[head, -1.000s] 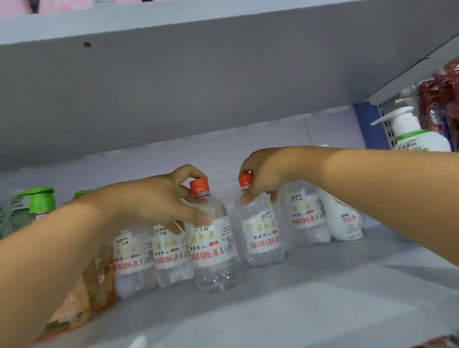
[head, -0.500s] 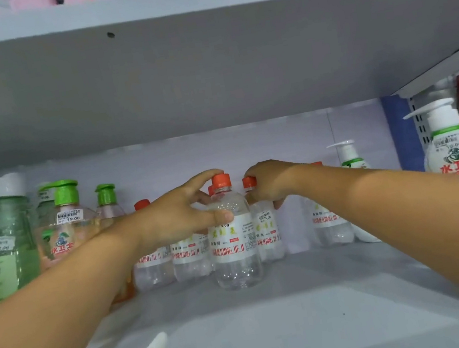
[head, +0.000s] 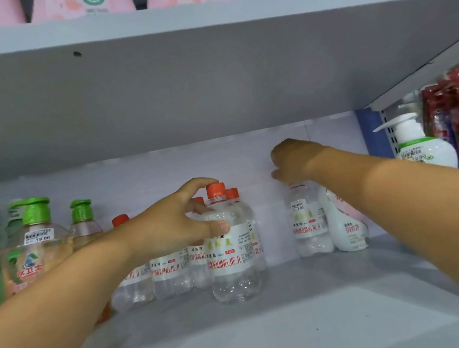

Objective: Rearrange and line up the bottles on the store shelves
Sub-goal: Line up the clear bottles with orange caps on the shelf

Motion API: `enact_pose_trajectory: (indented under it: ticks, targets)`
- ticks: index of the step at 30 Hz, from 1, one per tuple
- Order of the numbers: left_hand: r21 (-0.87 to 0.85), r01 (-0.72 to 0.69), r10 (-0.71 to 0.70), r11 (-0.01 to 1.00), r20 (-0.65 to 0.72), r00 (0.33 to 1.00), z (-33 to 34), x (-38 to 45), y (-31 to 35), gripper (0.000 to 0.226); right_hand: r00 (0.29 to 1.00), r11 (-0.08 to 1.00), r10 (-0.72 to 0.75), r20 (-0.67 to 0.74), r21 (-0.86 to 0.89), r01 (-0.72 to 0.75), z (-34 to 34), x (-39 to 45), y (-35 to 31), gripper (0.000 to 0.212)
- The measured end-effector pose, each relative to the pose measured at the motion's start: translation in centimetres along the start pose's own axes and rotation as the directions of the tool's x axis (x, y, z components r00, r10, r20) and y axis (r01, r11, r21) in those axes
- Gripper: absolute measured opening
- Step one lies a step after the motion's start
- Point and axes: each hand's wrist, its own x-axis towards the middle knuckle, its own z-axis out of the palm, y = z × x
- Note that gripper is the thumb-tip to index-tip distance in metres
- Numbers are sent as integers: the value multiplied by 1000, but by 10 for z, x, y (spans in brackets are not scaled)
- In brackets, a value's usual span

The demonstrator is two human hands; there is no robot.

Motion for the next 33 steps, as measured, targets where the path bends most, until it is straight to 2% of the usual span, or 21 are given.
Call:
enact_pose_trajectory:
  ticks: [3,5,7,12,18,20,22,24,25,28,31,33]
  targets:
    - [-5,-7,8,1000,36,999,1,5,7,61,994,983,49,102,-182,-29,17,3,0,28]
    - [26,-2,0,1000,69,998,0,10,12,59,987,973,109,116,-217,-82,20,9,2,25]
    - [66,11,-18,998,112,993,-2,16,17,59,989,983,98,110,-164,-79,21,10,6,27]
    - [97,10,-24,995,146,989,2,28,24,62,999,995,-34,-22,-90,31,22,5,4,36]
    - [110,-13,-6,994,171,985,20,44,43,58,998,985,-55,-22,161,58,19,-3,-7,46]
    - [150,-16,-11,989,176,984,24,48,50,59,997,994,14,-75,111,-5,11,-6,-1,53]
    - [185,-19,-16,983,185,983,27,52,57,59,979,986,169,-118,22,-167,6,-6,12,53]
    - [208,-28,-10,978,182,983,30,56,62,57,941,942,335,-38,-5,-335,4,-9,24,57]
    - [242,-41,0,969,169,986,33,59,66,57,930,930,366,27,-5,-366,5,-13,27,55]
    - [370,-81,34,926,133,990,44,69,75,57,935,940,325,145,59,-336,10,-22,29,59]
    - [382,-92,43,920,135,990,56,82,81,58,920,912,371,126,138,-386,18,-19,35,55]
    - [392,-102,48,914,147,988,64,91,85,60,898,859,424,112,264,-439,22,-17,40,51]
